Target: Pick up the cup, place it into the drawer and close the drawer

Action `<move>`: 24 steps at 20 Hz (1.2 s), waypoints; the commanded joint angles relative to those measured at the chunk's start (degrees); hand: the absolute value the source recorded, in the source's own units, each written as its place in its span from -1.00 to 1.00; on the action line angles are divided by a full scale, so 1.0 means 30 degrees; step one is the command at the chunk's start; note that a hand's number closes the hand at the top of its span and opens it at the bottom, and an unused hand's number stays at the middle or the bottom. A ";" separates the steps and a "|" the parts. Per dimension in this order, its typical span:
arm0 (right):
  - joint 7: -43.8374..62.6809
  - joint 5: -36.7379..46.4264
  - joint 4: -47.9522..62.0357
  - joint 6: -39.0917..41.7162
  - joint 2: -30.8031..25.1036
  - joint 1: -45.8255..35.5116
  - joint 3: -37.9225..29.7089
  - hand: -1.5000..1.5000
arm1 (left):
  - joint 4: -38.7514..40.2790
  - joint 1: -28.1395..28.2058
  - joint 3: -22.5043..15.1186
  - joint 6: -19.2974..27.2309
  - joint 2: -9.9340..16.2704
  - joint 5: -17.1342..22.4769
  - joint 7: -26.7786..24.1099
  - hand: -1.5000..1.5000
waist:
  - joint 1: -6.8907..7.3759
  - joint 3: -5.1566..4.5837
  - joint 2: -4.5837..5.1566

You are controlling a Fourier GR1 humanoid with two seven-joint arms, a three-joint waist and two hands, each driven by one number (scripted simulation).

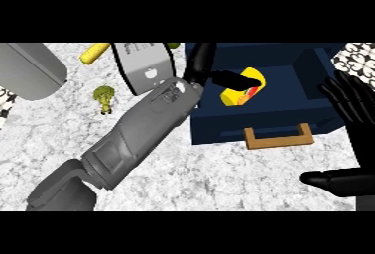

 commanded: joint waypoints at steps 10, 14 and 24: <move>0.1088 0.1092 -0.2244 0.3046 -0.3358 0.1480 0.0018 1.00 | -0.2388 0.0158 0.2356 -0.0383 0.1227 0.0986 -0.0060 -1.00 | 0.1550 -0.0029 -0.0378; 0.0693 0.3579 -0.3840 0.2824 -0.3283 0.2685 0.0772 1.00 | -0.3721 0.0969 0.2834 -0.1063 0.2895 0.1006 0.1152 -1.00 | 0.1584 -0.0029 -0.0418; 0.0777 1.0582 -0.1994 -0.0491 -0.1261 0.1483 0.4185 1.00 | -0.9790 0.4914 0.4219 -0.1477 0.6705 0.1033 0.3190 -1.00 | 0.1915 -0.0028 -0.0394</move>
